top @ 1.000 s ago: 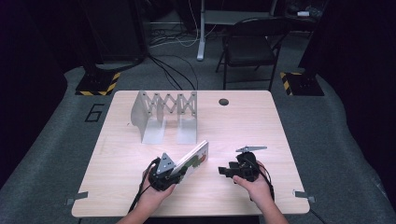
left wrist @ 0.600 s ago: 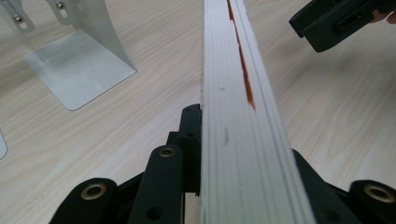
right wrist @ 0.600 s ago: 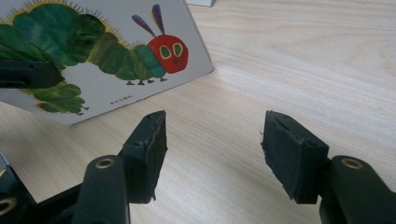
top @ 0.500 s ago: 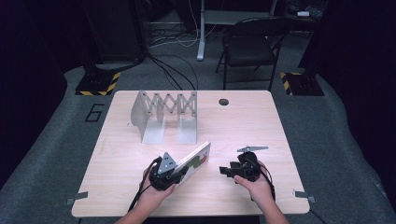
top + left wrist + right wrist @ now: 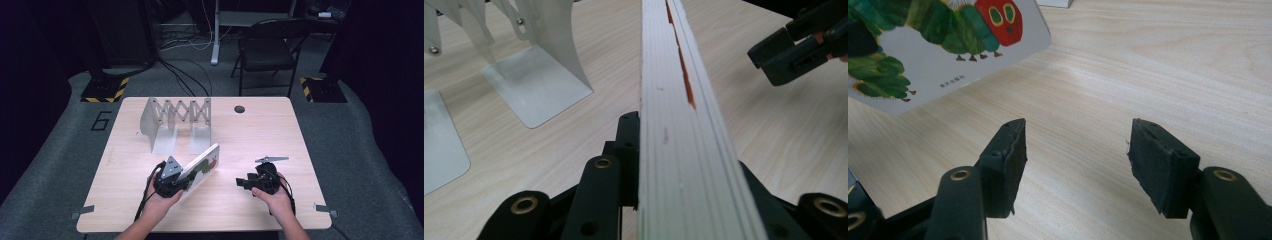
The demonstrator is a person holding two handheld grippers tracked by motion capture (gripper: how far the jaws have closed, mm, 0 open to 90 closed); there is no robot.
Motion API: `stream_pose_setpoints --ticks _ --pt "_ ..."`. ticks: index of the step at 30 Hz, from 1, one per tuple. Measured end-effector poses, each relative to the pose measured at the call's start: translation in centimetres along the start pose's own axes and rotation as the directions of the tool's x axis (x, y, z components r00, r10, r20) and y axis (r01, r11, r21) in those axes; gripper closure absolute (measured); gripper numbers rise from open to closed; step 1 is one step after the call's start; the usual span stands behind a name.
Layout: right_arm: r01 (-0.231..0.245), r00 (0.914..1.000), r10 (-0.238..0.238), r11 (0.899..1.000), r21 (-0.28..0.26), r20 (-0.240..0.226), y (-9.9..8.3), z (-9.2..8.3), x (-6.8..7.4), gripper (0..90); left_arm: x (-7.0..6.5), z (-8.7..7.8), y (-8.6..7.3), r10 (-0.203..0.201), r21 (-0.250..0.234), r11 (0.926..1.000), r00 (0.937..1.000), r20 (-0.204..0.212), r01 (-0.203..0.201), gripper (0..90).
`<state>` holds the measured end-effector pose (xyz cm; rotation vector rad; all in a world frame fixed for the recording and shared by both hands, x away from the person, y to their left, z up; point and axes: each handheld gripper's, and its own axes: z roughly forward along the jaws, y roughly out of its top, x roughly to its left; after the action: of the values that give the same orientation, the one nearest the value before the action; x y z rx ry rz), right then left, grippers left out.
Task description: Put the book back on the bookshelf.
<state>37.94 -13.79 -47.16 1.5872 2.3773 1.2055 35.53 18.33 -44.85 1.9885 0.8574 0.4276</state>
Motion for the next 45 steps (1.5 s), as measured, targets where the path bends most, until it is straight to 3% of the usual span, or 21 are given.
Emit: stream_pose_setpoints --ticks 8,14,19,32,42,45 --pt "-0.002 1.0000 0.002 1.000 -0.006 0.001 0.0 0.0 -0.2 39.8 0.2 0.0 1.7 -0.010 -0.020 0.9997 0.9999 0.009 0.010 75.8" --pt "-0.015 0.9999 0.015 1.000 -0.005 0.002 0.0 -0.1 -0.3 39.8 0.0 0.2 3.4 0.007 -0.015 0.9999 0.9993 0.037 -0.007 75.8" --pt "-0.015 0.9999 0.015 1.000 -0.004 0.006 0.1 0.0 -0.4 39.8 -0.1 0.1 4.1 -0.003 -0.014 0.9999 0.9985 0.055 0.004 75.8" --pt "-0.006 0.9999 0.006 1.000 -0.010 0.010 0.0 -0.1 -0.5 39.8 0.4 -1.7 3.9 -0.024 -0.024 0.9994 0.9988 0.043 0.025 75.8" --pt "-0.013 0.9998 0.013 1.000 -0.014 0.016 0.1 -0.1 -0.6 39.8 1.1 -2.7 3.4 -0.010 -0.024 0.9997 0.9999 0.014 0.010 75.8" --pt "-0.015 0.9997 0.015 1.000 -0.016 0.017 0.2 -0.1 -0.7 39.8 1.6 -3.2 3.0 -0.038 -0.024 0.9990 0.9993 0.004 0.038 75.8"
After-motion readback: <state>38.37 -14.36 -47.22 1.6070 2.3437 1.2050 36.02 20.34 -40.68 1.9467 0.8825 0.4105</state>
